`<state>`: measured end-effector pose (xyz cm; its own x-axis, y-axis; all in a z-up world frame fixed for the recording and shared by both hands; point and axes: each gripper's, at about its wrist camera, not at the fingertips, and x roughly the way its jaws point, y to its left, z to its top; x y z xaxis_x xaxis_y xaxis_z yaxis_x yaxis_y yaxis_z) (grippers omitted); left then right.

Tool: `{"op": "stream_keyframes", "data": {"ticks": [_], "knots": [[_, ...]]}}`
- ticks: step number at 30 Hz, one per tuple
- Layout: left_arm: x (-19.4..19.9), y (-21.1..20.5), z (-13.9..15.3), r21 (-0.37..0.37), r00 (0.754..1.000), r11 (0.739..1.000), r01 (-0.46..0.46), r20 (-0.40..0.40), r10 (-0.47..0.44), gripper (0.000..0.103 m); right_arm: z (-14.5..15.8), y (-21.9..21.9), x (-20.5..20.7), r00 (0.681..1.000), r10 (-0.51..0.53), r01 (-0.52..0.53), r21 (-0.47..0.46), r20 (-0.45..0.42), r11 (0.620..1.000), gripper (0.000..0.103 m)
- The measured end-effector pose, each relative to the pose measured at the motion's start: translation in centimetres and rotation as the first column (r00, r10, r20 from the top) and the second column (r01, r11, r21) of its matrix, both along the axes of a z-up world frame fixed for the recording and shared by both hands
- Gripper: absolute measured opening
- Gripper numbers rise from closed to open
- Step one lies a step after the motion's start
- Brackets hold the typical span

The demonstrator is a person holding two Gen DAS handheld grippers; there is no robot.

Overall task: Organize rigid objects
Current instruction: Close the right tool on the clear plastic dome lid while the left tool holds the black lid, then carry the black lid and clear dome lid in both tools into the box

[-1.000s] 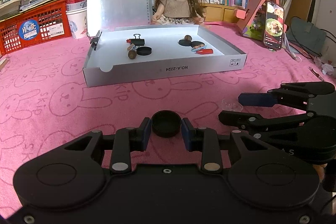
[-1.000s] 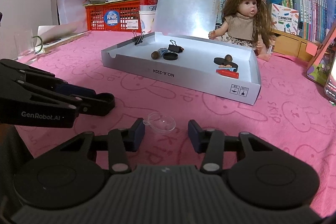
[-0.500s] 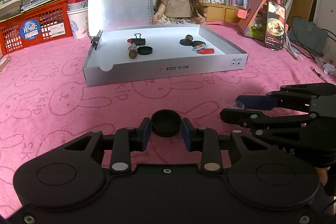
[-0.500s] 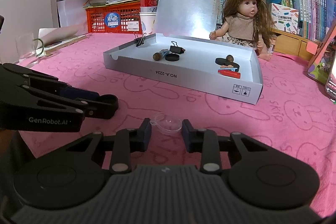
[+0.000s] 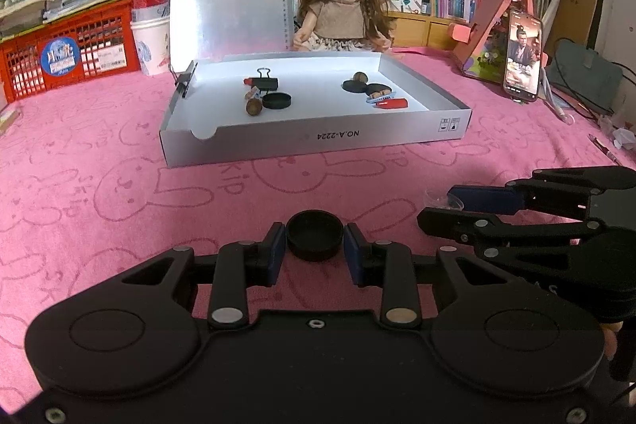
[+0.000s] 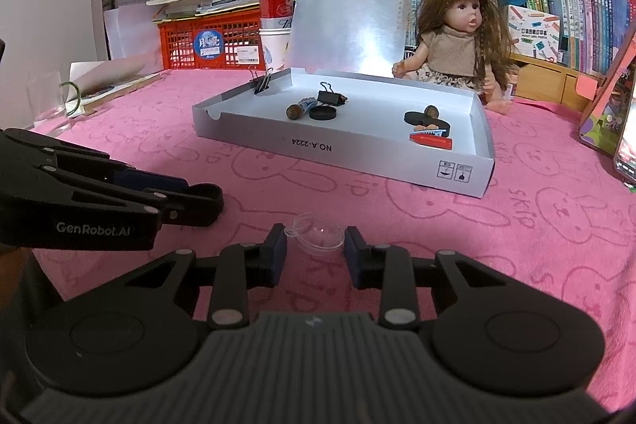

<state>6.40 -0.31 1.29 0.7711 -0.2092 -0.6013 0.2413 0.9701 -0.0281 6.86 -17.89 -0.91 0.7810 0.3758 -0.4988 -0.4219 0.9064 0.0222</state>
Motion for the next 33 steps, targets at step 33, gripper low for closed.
{"op": "stream_keyframes", "data": {"ticks": [33], "knots": [[2.8, -0.7, 2.7, -0.030, 0.998, 0.998, -0.047, 0.031, 0.048, 0.031, 2.2, -0.5, 1.9, 0.990, -0.132, 0.133, -0.010, 0.047, 0.991, 0.036]]}}
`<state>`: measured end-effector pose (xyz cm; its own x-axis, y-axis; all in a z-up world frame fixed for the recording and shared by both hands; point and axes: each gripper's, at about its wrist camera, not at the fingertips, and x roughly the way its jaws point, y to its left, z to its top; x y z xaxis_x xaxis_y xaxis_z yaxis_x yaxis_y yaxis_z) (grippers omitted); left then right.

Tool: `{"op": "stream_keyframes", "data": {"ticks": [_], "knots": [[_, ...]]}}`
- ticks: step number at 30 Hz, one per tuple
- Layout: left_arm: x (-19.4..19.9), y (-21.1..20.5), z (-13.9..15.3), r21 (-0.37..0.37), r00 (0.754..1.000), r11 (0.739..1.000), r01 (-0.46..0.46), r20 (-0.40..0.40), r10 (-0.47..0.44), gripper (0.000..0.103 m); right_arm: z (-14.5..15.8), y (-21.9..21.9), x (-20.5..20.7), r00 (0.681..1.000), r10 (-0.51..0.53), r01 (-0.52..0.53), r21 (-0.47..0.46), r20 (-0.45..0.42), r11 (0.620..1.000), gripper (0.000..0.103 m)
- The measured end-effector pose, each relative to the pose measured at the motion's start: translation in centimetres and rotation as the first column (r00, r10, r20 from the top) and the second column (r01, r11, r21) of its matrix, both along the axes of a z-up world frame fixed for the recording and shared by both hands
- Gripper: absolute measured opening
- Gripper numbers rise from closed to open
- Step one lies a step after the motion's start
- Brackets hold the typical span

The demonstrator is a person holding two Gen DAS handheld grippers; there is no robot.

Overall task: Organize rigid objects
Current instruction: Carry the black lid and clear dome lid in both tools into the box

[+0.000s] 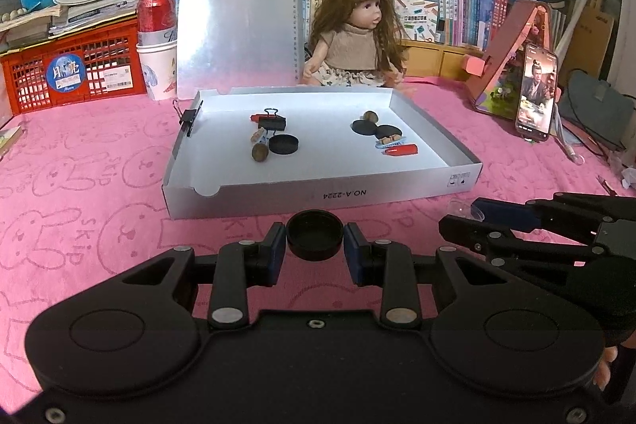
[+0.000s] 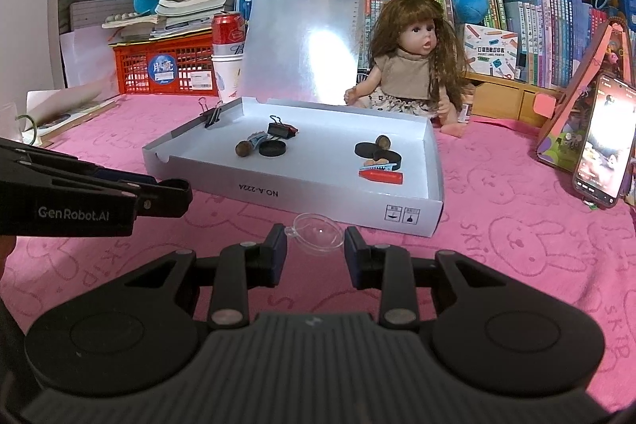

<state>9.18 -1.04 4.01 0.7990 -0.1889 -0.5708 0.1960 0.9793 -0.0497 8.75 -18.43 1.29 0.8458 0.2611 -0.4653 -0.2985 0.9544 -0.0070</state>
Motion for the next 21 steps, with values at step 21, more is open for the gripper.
{"op": "stream_keyframes", "data": {"ticks": [21], "knots": [[4.7, -0.8, 2.2, -0.004, 0.999, 1.000, -0.021, 0.050, 0.022, 0.031, 2.1, -0.4, 3.3, 0.998, -0.063, 0.063, 0.003, 0.021, 0.998, 0.037]]}}
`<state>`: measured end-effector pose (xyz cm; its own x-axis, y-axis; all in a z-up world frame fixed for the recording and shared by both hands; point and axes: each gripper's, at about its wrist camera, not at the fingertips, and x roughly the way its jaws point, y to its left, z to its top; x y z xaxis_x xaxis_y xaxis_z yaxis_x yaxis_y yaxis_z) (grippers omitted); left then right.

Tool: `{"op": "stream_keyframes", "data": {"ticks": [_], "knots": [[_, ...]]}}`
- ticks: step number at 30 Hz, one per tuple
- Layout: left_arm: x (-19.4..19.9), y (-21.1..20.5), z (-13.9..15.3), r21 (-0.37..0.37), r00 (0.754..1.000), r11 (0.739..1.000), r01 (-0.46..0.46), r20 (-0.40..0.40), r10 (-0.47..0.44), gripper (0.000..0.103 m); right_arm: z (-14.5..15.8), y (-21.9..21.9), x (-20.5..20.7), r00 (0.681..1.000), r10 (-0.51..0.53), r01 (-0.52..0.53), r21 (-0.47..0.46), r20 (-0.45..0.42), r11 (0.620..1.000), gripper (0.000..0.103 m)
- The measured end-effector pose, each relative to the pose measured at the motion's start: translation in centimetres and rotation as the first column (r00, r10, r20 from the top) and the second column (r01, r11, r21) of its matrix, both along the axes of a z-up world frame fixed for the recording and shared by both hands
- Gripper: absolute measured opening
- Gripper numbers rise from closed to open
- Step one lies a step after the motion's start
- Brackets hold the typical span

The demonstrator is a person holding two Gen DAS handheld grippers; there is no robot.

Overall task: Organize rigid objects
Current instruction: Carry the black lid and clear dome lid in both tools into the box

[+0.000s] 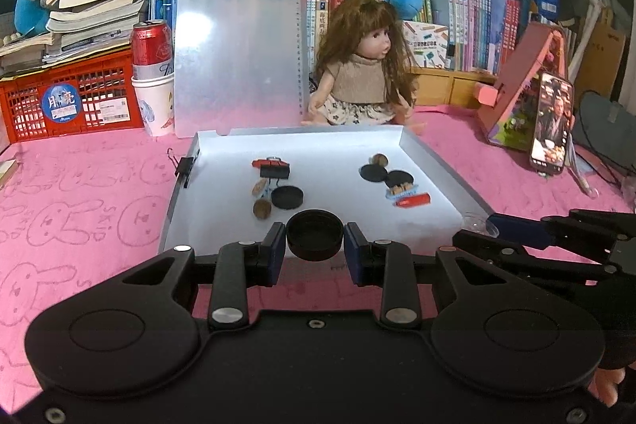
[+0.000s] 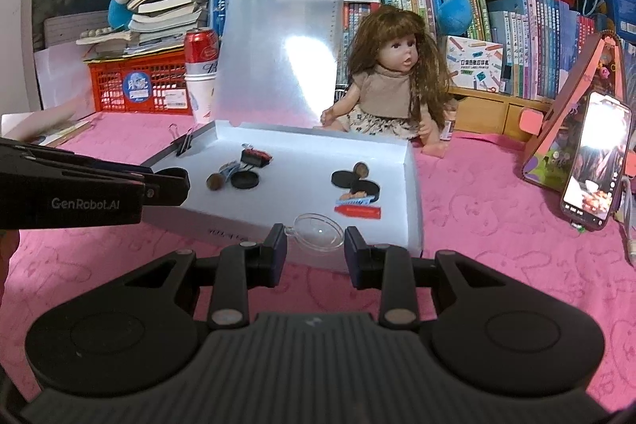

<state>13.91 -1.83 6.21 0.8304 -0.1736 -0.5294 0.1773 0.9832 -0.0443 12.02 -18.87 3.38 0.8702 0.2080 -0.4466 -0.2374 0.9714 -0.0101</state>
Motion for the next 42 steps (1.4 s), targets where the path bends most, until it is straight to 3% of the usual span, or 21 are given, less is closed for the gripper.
{"op": "stream_keyframes", "data": {"ticks": [17, 42], "knots": [[4.2, 1.6, -0.3, -0.046, 0.998, 0.997, -0.059, -0.035, 0.057, 0.030, 0.7, -0.9, 3.1, 0.998, -0.057, 0.057, -0.024, 0.011, 0.998, 0.037], [7.3, 1.4, -2.5, -0.031, 0.993, 0.996, -0.080, -0.094, 0.076, 0.030, -0.3, -0.8, 6.3, 0.997, -0.071, 0.070, -0.018, -0.031, 0.997, 0.036]]}}
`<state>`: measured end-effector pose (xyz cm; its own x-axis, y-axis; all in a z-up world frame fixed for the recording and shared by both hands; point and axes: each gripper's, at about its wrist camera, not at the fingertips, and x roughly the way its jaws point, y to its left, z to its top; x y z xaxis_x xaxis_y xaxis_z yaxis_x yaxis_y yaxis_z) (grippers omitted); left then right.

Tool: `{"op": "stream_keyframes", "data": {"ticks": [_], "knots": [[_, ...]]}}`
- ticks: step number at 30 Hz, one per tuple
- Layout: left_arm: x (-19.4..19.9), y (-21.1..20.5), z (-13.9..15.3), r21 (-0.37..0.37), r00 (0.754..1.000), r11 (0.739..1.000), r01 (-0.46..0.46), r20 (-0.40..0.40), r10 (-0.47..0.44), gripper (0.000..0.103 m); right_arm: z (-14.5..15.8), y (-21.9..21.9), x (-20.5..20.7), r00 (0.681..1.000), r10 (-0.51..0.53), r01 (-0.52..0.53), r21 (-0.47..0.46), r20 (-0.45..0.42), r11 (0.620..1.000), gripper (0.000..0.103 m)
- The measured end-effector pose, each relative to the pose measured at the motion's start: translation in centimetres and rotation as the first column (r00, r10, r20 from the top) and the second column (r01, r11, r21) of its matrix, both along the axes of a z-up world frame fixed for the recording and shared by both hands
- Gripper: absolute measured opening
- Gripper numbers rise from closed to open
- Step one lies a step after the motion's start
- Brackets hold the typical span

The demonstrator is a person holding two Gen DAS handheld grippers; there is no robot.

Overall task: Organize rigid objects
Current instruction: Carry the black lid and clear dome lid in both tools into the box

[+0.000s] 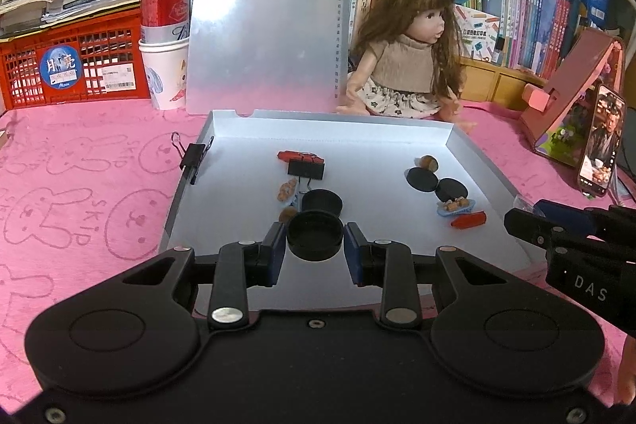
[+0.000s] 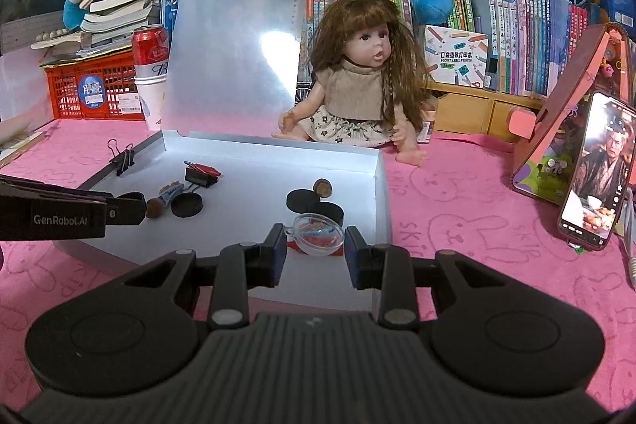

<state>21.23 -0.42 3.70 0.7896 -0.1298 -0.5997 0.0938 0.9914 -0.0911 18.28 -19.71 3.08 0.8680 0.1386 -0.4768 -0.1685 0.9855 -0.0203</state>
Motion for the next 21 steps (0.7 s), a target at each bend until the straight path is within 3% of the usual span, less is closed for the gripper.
{"op": "stream_keyframes", "data": {"ticks": [21], "knots": [[1.6, -0.2, -1.2, 0.017, 0.999, 1.000, -0.006, -0.042, 0.006, 0.030, -1.2, 0.2, 2.6, 0.994, 0.000, 0.007, 0.061, -0.109, 0.998, 0.036]]}}
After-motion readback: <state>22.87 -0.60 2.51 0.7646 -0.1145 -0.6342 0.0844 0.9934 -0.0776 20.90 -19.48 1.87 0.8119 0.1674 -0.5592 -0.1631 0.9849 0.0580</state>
